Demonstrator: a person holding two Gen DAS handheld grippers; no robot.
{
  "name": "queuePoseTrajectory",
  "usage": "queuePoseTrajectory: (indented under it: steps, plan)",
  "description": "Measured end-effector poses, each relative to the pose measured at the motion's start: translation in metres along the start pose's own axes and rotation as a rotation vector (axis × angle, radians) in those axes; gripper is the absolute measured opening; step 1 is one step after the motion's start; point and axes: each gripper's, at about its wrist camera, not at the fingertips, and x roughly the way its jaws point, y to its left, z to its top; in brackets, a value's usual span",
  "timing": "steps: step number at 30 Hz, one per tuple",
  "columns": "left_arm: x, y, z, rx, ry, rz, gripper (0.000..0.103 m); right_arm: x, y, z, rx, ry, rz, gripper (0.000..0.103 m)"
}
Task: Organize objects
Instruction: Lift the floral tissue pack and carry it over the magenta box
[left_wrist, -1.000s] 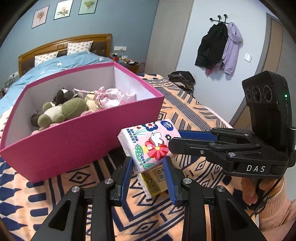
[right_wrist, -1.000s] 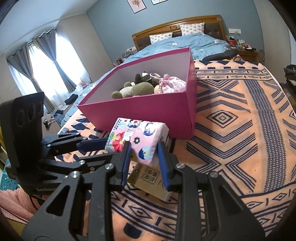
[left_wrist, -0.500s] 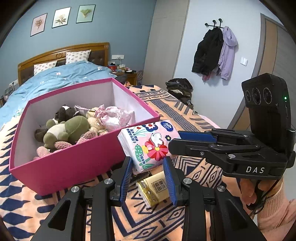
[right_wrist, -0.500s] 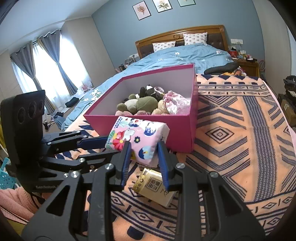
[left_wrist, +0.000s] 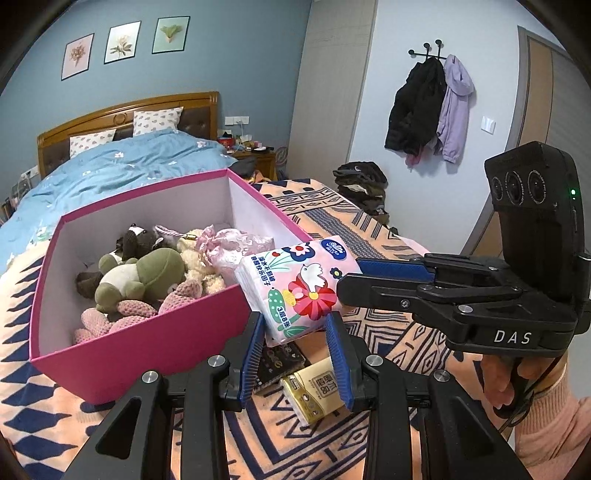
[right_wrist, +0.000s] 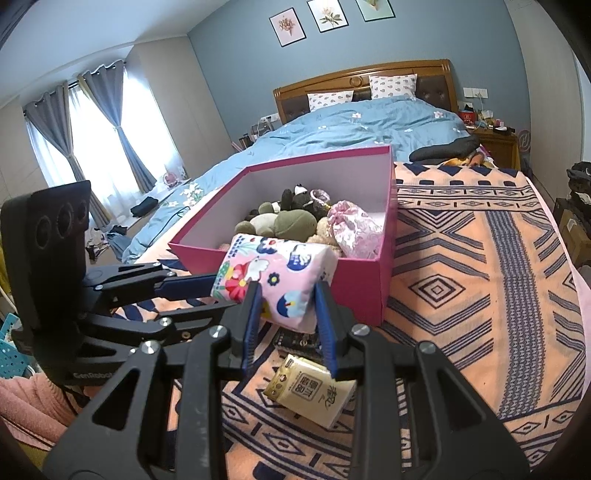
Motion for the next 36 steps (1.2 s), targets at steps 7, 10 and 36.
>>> queuePoseTrajectory:
  steps: [7, 10, 36]
  plan:
    - [0.000, -0.001, 0.006, 0.015, -0.007, 0.011, 0.034, 0.000, -0.001, 0.005, 0.002, -0.009, 0.000, 0.033]
    - [0.000, -0.001, 0.009, 0.019, -0.012, 0.016, 0.034, 0.000, -0.002, 0.008, 0.002, -0.013, 0.001, 0.033]
    - [0.009, 0.019, 0.033, 0.001, -0.025, 0.039, 0.034, 0.010, -0.004, 0.037, -0.004, -0.027, 0.010, 0.033]
